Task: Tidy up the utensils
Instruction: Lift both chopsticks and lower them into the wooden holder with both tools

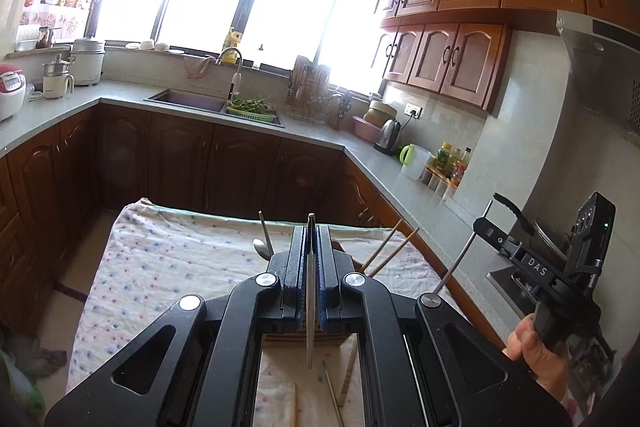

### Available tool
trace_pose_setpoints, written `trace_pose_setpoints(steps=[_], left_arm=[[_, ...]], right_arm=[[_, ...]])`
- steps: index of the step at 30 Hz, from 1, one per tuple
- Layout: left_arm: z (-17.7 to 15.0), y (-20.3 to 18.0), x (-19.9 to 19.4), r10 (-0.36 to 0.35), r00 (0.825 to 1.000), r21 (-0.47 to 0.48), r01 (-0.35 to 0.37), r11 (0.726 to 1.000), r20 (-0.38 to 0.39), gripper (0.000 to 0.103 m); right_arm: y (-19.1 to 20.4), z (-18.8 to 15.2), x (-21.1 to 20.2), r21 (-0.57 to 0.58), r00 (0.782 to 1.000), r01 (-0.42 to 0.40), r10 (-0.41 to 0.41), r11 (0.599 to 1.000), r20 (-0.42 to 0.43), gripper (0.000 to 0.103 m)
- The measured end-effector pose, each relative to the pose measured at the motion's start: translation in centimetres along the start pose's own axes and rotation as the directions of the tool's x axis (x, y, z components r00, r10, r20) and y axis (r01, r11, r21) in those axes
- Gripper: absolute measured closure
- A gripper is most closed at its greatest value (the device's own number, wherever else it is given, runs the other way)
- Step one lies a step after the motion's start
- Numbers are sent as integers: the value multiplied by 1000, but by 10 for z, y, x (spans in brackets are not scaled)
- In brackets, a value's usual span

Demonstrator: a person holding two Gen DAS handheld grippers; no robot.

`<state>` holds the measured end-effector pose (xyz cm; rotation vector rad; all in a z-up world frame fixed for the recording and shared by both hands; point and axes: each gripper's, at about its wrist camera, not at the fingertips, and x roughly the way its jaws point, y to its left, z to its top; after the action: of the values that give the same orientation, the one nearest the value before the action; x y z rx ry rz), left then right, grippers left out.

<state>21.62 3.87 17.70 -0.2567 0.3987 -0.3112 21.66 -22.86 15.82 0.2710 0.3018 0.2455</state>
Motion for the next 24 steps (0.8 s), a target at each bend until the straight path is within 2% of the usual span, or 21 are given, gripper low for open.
trace_pose_setpoints(steps=[7,12,17,24], left_arm=[[27,3,17,12,998,3,-12,1000,56,100],[35,8,37,27,997,-6,-27,1000,73,100],[25,16,60,70,995,-29,-68,997,66,100],[-7,30,86,100,995,-81,-98,992,13,100]], right_arm=[[1,26,20,0,997,4,-4,1000,71,98],[-3,26,39,-2,996,25,-25,1000,91,98],[-12,9,58,17,997,32,-33,999,63,98],[-24,-20,76,48,999,48,-48,998,17,98]])
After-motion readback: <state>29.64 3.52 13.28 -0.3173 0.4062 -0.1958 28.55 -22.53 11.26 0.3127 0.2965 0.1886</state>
